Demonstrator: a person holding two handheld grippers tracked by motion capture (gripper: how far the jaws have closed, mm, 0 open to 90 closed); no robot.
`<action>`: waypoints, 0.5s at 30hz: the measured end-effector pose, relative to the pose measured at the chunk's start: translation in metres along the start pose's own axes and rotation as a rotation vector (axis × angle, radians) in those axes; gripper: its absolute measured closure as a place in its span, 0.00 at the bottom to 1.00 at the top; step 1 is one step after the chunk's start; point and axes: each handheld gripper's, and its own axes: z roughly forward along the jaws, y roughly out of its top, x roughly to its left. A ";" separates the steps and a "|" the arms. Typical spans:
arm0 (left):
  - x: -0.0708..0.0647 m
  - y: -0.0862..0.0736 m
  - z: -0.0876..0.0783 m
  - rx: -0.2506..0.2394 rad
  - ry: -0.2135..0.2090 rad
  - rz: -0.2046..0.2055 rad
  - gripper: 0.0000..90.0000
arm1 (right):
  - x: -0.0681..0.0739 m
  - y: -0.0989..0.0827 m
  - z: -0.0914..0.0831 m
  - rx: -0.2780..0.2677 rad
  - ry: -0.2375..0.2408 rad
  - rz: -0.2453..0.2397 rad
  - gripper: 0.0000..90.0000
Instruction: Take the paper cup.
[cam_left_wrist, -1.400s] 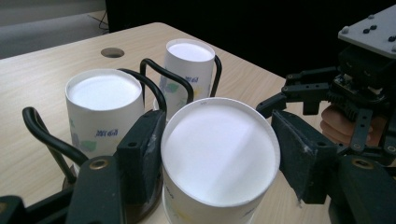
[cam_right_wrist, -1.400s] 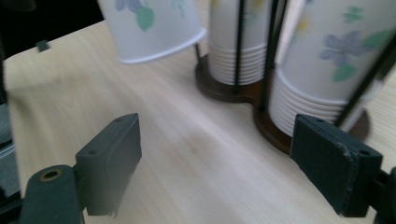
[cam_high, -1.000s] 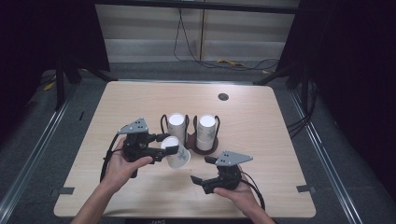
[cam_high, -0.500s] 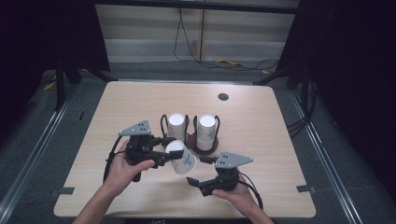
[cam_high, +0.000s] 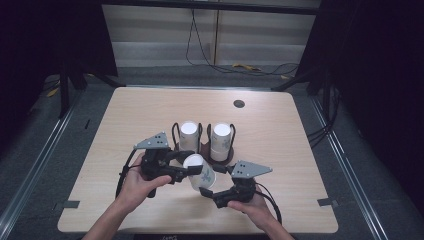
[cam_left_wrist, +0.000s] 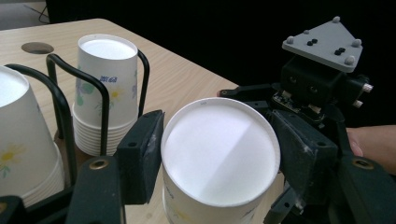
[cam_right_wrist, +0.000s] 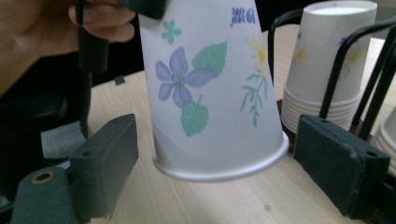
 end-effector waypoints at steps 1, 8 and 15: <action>0.000 0.000 0.000 -0.006 -0.002 -0.001 0.41 | 0.000 0.000 0.000 -0.006 0.005 0.003 0.15; -0.004 0.001 0.001 -0.007 -0.022 -0.005 0.41 | -0.001 -0.002 0.003 -0.025 0.033 0.025 0.16; -0.007 0.002 0.004 -0.002 -0.037 -0.009 0.41 | -0.001 -0.004 0.004 -0.044 0.053 0.049 0.19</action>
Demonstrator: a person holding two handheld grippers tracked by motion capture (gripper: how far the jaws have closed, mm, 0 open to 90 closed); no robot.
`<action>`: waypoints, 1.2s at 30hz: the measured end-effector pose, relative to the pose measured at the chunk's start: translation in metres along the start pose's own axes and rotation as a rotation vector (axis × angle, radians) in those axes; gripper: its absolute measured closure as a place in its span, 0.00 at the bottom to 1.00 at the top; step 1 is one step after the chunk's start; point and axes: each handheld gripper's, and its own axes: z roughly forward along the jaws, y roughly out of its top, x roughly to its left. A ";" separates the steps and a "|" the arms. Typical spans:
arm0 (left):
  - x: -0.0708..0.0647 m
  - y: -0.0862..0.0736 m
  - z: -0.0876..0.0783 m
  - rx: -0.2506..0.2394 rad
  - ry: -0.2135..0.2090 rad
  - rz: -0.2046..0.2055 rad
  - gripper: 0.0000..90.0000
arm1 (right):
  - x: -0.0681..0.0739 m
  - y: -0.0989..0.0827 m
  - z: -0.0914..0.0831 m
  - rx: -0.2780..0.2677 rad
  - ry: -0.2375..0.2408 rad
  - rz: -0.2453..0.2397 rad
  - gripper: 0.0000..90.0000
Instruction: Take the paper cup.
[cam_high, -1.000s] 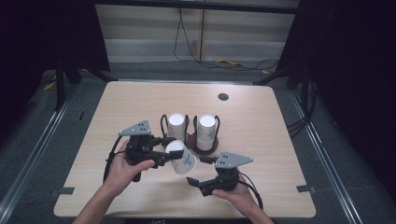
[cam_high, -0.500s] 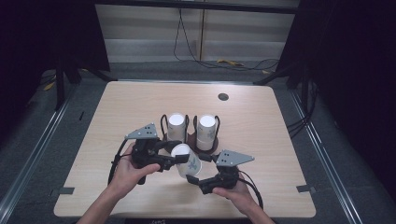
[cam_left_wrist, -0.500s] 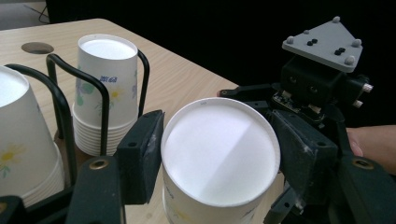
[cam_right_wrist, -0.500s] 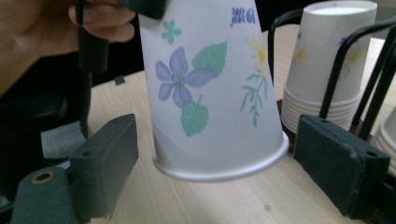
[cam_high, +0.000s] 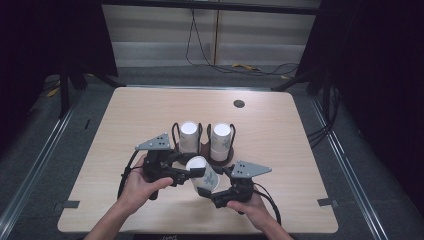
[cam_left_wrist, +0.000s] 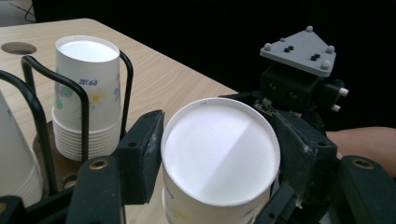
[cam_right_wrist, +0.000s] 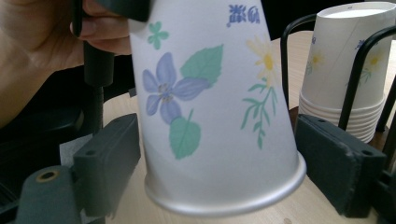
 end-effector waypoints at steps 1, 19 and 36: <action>0.000 0.000 0.000 0.000 0.001 0.001 0.41 | -0.001 -0.001 0.000 -0.010 0.001 0.014 0.20; 0.005 -0.005 0.002 0.008 0.029 -0.008 0.37 | -0.004 0.002 -0.001 0.042 -0.006 -0.021 0.28; 0.005 -0.006 -0.003 0.053 0.098 0.047 0.26 | -0.008 0.014 -0.007 0.149 -0.102 -0.174 0.28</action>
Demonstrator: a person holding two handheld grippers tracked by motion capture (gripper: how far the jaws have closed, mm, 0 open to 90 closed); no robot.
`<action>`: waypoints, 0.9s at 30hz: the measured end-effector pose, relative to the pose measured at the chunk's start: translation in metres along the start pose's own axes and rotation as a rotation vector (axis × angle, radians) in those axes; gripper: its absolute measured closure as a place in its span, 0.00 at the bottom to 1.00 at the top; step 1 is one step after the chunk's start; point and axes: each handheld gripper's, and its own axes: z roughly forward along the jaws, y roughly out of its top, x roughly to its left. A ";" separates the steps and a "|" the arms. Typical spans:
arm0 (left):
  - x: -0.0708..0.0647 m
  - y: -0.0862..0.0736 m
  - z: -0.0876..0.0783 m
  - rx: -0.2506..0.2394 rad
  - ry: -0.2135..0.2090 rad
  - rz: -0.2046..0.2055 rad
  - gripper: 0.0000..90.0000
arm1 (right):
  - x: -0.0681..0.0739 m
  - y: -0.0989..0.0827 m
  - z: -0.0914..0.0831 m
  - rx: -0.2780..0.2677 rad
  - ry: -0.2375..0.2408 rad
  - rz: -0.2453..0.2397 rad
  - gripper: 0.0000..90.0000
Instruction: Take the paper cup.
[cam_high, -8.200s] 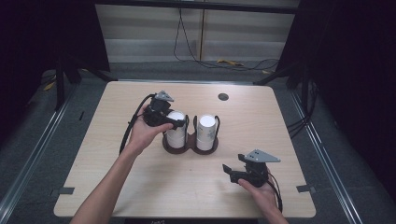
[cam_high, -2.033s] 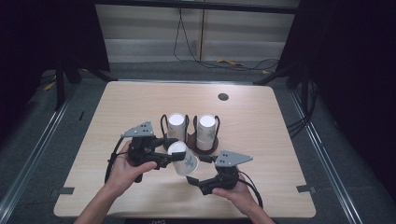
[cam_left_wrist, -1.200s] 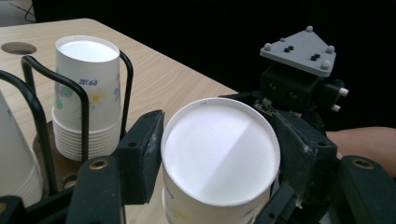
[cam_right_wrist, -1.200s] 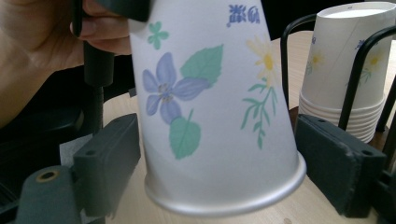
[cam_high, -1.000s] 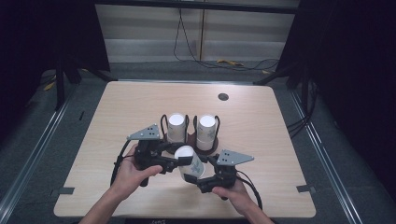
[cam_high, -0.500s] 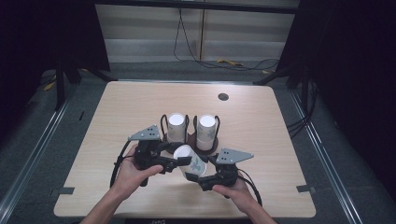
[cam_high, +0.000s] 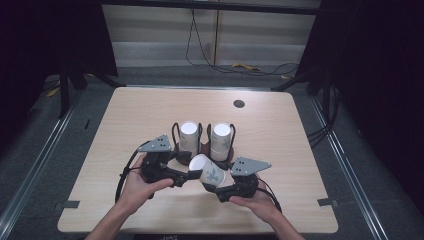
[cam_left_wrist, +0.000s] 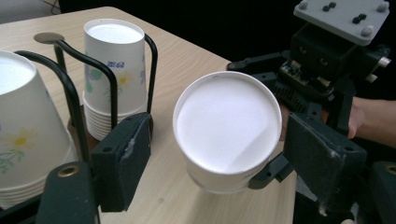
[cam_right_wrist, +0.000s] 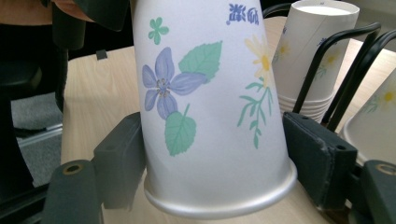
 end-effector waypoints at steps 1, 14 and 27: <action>0.000 0.000 0.000 0.004 0.001 0.001 0.26 | -0.002 0.003 -0.001 0.014 -0.007 -0.016 0.28; -0.001 -0.005 0.006 0.042 0.015 0.033 0.26 | -0.007 0.008 0.005 0.123 0.022 -0.114 0.29; -0.004 -0.009 0.016 0.118 -0.006 0.093 0.24 | -0.007 0.010 0.002 0.214 0.013 -0.185 0.29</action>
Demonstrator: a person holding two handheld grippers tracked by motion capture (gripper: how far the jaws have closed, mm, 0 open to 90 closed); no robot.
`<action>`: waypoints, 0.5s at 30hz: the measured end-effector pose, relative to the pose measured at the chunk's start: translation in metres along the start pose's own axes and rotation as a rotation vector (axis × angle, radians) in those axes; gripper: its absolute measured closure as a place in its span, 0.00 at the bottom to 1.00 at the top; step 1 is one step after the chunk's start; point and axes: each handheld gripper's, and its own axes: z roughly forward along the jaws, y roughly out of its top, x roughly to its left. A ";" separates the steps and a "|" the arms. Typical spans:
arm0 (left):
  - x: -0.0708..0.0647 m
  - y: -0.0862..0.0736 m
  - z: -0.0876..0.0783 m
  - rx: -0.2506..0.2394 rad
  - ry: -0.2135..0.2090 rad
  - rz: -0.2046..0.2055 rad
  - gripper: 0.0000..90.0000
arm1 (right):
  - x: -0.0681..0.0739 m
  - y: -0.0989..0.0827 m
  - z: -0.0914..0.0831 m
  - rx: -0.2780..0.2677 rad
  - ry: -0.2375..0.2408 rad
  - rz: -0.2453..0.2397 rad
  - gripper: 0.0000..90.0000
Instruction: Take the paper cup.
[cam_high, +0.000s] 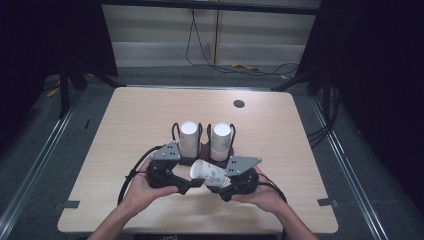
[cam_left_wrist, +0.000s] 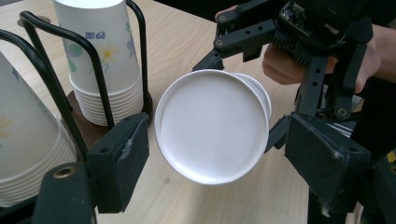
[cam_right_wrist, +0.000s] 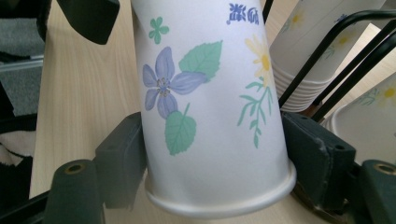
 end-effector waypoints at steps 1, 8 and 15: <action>0.000 0.000 0.000 0.002 0.000 0.002 0.24 | 0.000 0.001 0.000 0.005 0.000 -0.007 0.30; -0.001 0.000 0.002 0.017 -0.011 0.018 0.22 | -0.002 0.007 -0.005 0.070 -0.008 -0.075 0.30; 0.001 -0.001 0.001 0.014 -0.007 0.022 0.22 | -0.004 0.017 -0.009 0.104 0.008 -0.125 0.30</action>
